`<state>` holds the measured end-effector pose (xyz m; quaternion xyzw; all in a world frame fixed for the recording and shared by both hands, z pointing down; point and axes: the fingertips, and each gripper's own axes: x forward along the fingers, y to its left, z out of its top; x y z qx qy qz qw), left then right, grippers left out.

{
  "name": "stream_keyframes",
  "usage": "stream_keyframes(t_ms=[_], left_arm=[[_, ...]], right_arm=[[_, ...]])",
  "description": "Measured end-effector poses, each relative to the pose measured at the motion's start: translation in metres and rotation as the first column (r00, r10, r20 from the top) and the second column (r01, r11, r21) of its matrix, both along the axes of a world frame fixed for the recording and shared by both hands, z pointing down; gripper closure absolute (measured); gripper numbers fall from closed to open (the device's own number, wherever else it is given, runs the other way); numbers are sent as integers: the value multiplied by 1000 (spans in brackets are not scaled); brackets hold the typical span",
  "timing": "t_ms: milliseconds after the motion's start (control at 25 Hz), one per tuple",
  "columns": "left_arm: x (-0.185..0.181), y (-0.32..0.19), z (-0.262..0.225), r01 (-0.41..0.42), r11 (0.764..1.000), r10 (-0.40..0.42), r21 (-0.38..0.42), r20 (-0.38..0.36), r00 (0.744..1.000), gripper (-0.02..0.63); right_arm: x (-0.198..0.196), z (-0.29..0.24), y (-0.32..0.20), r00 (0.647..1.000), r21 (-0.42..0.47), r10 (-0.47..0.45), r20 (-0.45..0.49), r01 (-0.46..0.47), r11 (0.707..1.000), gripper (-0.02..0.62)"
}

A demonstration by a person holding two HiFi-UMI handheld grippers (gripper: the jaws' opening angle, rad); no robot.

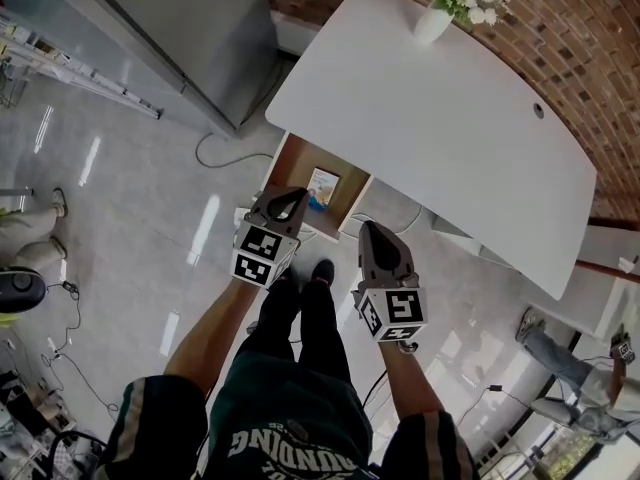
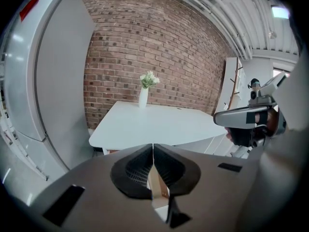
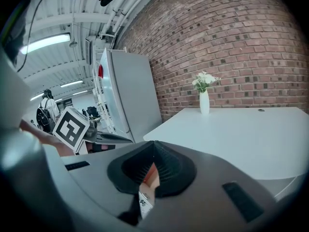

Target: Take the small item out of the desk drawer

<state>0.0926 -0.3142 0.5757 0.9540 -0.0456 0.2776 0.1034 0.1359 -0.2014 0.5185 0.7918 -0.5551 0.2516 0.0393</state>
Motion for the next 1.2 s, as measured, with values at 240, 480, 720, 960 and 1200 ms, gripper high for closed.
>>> stream_keyframes(t_ms=[240, 480, 720, 960, 1200], left_arm=[[2, 7, 28, -4, 1000, 4, -22, 30, 1000, 588], [2, 18, 64, 5, 999, -2, -50, 64, 998, 588], [1, 20, 96, 14, 998, -7, -64, 101, 995, 587], [6, 20, 127, 36, 995, -22, -94, 146, 989, 525], [12, 17, 155, 73, 991, -51, -116, 184, 982, 449]], right_arm=[[-1, 27, 1, 1000, -19, 1, 29, -1, 1000, 572], [-3, 55, 6, 999, -44, -8, 49, 10, 999, 572], [-5, 82, 12, 997, -65, 8, 79, -2, 998, 572], [-4, 102, 16, 995, -83, 10, 97, -2, 997, 572], [0, 118, 16, 995, -98, 11, 98, -1, 995, 572]])
